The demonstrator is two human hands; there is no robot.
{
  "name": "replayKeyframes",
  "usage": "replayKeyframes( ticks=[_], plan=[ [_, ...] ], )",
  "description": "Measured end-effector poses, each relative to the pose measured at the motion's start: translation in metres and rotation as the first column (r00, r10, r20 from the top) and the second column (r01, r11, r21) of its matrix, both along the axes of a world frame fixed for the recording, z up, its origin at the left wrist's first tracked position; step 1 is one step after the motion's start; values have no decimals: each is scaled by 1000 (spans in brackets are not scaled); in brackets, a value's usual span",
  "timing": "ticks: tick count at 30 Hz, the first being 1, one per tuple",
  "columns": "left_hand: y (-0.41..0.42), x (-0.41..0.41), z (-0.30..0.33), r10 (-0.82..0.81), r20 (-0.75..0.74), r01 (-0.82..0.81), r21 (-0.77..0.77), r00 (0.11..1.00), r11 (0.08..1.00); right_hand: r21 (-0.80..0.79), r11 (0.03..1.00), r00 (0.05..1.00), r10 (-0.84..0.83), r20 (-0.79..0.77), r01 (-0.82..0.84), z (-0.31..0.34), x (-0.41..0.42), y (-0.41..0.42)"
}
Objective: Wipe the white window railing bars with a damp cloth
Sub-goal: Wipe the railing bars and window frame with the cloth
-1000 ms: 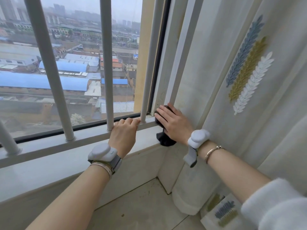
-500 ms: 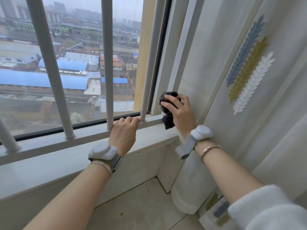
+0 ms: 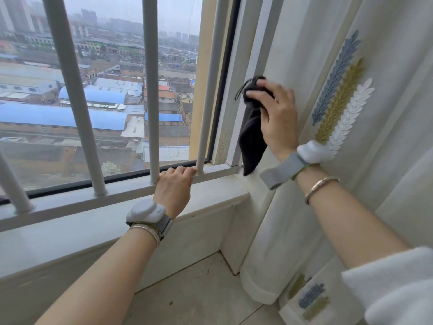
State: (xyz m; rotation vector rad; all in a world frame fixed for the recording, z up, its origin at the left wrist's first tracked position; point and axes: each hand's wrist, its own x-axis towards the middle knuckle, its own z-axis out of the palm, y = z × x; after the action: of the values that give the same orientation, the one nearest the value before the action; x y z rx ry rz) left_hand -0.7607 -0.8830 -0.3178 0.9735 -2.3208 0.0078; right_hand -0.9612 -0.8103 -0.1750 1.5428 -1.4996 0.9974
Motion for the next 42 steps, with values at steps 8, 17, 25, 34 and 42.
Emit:
replayKeyframes(
  ticks=[8,17,25,34,42],
  plan=[
    [1,1,3,8,18,-9,47,1000,999,192,973,979,-91,-182,126,-70,4,-24],
    [-1,0,0,8,26,-9,31,1000,999,75,924,839,-305,-450,376,-49,3,-20],
    [0,1,2,-6,27,4,51,1000,999,299,920,957,-196,-213,254,-150,18,-11],
    [2,-2,5,45,99,-51,61,994,997,47,991,816,-129,563,124,-161,43,-13],
    [0,-1,6,36,119,-44,67,992,997,144,987,877,-131,461,72,-167,51,-15]
  ],
)
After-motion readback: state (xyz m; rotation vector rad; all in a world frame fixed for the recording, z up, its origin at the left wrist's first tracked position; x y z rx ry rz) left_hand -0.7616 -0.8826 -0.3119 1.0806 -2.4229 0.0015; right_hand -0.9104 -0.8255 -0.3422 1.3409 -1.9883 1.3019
